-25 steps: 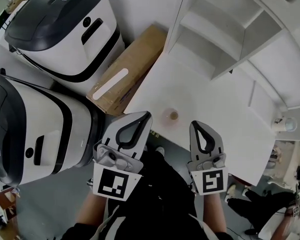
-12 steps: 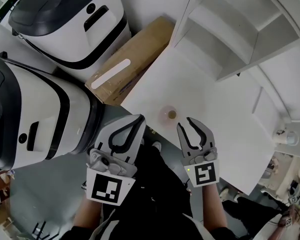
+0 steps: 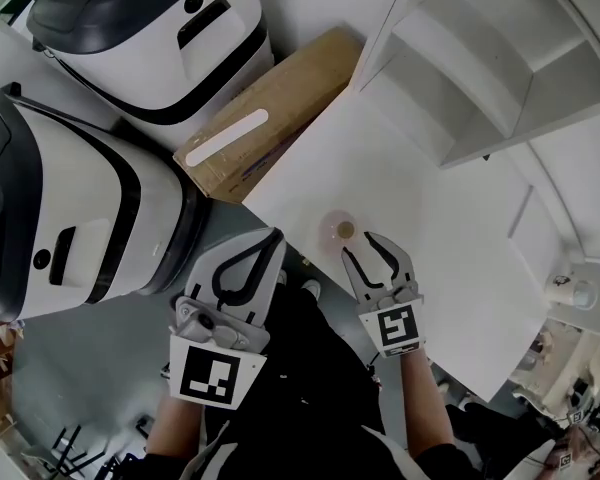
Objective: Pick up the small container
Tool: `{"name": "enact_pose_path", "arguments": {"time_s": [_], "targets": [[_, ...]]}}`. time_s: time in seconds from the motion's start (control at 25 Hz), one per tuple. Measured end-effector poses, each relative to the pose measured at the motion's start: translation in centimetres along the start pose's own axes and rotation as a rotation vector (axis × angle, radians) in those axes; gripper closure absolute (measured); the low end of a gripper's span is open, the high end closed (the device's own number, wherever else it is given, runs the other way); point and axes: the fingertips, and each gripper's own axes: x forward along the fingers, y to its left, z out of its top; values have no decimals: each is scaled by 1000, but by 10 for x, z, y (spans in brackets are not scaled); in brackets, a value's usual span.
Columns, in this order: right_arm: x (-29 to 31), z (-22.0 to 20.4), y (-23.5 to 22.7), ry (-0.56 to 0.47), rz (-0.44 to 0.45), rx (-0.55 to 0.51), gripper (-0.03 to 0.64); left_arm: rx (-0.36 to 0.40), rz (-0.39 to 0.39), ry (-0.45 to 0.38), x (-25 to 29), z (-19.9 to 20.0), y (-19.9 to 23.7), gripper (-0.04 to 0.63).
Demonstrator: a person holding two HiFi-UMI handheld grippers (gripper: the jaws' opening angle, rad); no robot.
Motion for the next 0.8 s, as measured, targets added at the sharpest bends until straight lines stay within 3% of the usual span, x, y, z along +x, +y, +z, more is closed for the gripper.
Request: {"name": "enact_pose_path", "arguments": {"time_s": [0.4,0.64,0.8], "targets": [[32,-12,2,6,42,14,457,-30,-20,11,17,-25,-8,594],[45,-9,3,-6,62,12,457,-67,-107,48,32,-53,-25,584],[49,-10,2,-6,63,3,463,-55,-172,134,43,-85,-41,546]]}}
